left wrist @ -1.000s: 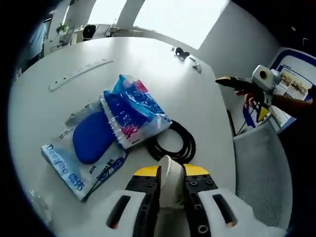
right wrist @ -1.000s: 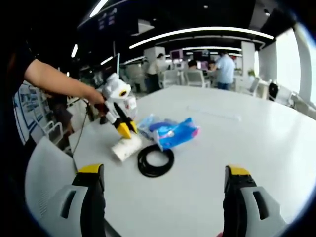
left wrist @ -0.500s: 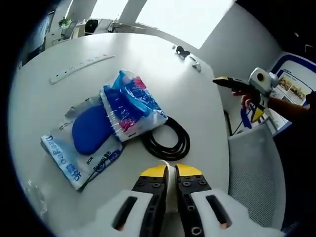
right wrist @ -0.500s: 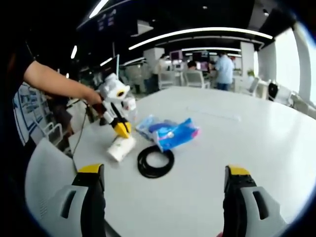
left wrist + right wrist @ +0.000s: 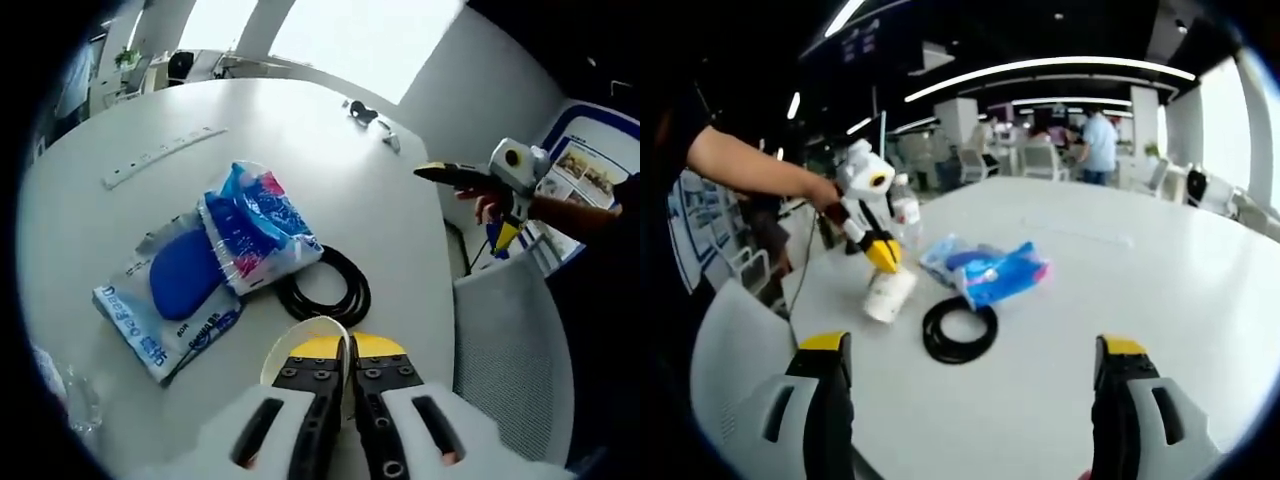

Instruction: Arrange the tabletop items into an orderly group along one side of the table until the central work area is clear of visible clutter.

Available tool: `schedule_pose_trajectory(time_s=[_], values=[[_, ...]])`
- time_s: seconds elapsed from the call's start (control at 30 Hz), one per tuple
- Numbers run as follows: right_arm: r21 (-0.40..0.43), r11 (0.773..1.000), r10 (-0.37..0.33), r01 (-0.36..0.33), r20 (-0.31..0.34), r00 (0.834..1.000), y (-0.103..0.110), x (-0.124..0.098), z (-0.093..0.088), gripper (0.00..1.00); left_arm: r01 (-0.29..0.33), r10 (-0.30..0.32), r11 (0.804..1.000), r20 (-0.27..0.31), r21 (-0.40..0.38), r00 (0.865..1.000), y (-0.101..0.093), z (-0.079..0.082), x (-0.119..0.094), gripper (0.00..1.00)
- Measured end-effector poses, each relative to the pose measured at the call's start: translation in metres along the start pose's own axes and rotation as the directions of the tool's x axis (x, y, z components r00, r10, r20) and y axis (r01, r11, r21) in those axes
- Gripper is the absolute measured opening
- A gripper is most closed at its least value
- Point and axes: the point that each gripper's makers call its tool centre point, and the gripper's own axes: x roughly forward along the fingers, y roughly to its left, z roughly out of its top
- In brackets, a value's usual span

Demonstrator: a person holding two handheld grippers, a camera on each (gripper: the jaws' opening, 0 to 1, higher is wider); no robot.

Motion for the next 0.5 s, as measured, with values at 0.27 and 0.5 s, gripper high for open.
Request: schedule_pose_trajectory(time_s=[0.27, 0.5], values=[[-0.005, 1.000, 0.018, -0.018, 0.006, 1.000, 0.005, 0.005, 0.003, 0.99, -0.036, 0.036, 0.998, 0.005, 0.060, 0.999, -0.003, 0.001, -0.009, 0.00], [-0.012, 1.000, 0.029, -0.029, 0.011, 1.000, 0.008, 0.008, 0.007, 0.99, -0.108, 0.104, 0.983, 0.034, 0.148, 0.994, 0.001, 0.008, -0.021, 0.00]])
